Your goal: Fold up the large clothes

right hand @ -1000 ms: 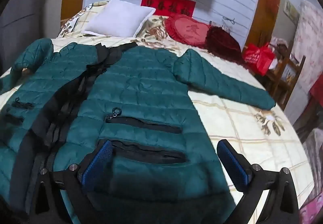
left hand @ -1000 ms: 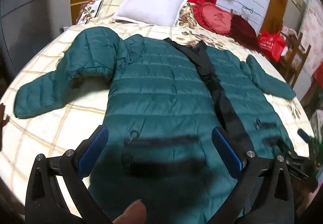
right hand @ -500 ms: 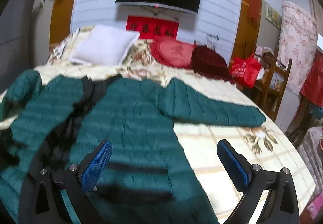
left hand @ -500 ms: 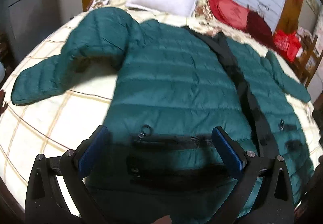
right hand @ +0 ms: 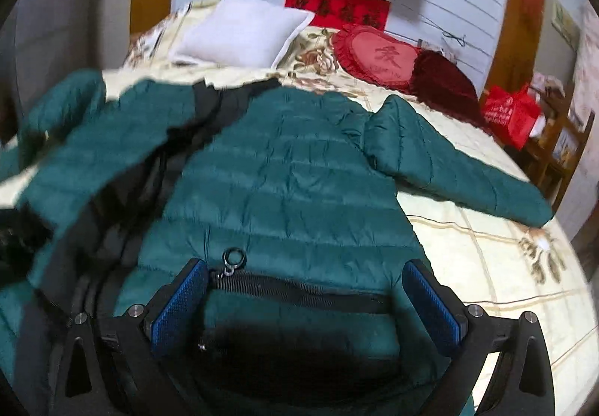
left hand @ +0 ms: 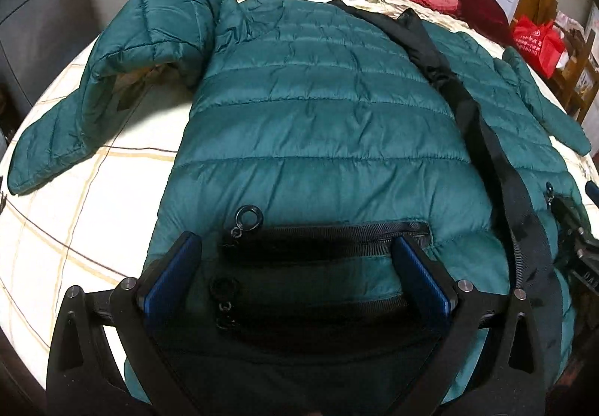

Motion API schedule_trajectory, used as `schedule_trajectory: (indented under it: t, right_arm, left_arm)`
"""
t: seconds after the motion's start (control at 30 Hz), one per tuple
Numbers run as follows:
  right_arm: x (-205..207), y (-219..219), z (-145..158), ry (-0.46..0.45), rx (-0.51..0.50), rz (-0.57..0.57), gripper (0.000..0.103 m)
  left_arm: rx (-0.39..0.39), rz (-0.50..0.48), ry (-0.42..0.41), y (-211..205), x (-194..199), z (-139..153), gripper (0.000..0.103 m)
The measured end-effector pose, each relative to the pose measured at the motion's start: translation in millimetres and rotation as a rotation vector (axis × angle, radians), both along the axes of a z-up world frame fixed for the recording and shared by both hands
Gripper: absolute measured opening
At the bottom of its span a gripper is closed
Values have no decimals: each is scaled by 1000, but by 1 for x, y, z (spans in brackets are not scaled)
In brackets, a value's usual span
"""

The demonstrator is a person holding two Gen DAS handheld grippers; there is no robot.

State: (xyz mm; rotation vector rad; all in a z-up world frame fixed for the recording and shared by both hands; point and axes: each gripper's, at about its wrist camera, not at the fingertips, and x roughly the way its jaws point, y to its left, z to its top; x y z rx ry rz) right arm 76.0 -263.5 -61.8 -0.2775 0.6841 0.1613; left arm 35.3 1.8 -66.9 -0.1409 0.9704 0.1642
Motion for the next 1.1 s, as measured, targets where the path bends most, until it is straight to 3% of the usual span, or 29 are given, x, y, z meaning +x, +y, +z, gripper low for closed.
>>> schedule_trajectory:
  t: [0.17, 0.33, 0.57, 1.1]
  right_arm:
    - [2, 4, -7, 21, -65, -18, 103]
    - [6, 0, -14, 83, -62, -24, 103]
    - [12, -26, -22, 235, 136, -28, 103]
    - [0, -21, -15, 219, 119, 9, 103]
  left_arm:
    - [26, -1, -7, 0, 2, -1, 103]
    - [26, 2, -4, -1, 0, -1, 103]
    - [31, 10, 11, 0, 5, -2, 103]
    - [3, 2, -10, 2, 2, -2, 103]
